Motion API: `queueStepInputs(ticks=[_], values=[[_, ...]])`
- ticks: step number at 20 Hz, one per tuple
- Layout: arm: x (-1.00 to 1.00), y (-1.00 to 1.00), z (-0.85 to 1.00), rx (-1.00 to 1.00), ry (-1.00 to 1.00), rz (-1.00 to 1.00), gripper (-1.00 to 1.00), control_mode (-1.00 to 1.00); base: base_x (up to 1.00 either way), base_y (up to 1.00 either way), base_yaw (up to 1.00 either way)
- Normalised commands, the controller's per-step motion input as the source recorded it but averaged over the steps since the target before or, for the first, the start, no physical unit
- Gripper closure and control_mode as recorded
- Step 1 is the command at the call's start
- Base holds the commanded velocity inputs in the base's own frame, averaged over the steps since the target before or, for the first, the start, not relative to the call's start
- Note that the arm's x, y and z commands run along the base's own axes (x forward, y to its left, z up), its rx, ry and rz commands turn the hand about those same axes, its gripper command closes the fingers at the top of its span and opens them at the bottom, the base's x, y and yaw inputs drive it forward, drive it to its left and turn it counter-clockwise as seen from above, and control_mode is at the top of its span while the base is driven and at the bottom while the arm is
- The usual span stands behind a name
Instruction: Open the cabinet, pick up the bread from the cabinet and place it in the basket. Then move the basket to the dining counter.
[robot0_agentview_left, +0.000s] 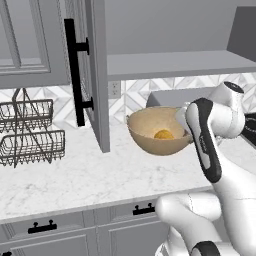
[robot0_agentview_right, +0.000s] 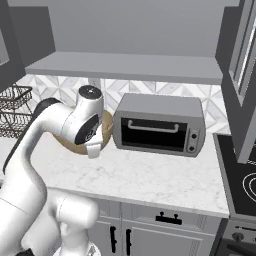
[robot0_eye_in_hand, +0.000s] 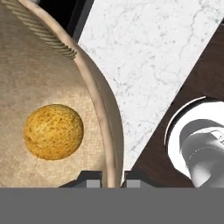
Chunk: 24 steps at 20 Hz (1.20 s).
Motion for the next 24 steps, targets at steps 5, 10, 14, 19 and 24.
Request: queueStepInputs(ticks=[5, 10, 14, 19, 24], values=[[-0.61, -0.04, 0.41, 0.00, -0.22, -0.02, 1.00, -1.00, 0.00, 0.00, 0.00], [-0.57, -0.05, 0.17, 0.00, -0.21, -0.02, 1.00, 1.00, -0.20, 0.00, -0.01], [0.00, 0.00, 0.00, 0.00, 0.00, 0.00, 1.00, 1.00, -1.00, -0.12, -0.10], [0.00, 0.00, 0.00, 0.00, 0.00, 0.00, 1.00, 1.00, -1.00, -0.17, -0.14], [0.00, 0.00, 0.00, 0.00, 0.00, 0.00, 1.00, 1.00, -0.63, -0.23, -0.51]])
